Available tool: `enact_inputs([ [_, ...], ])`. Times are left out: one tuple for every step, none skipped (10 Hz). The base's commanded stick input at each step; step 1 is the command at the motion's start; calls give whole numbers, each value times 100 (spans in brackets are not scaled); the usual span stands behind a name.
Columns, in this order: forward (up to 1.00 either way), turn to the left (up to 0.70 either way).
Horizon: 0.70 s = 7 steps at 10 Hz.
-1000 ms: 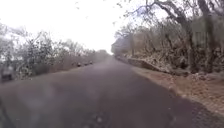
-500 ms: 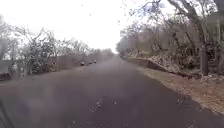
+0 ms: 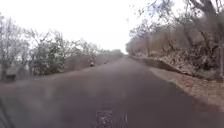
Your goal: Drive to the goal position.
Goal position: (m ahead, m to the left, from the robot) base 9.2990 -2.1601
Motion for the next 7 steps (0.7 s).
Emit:
enact_inputs([
  [70, 0],
  [70, 0],
  [70, 0],
  [70, 0],
  [70, 0],
  [70, 0],
  [70, 0],
])
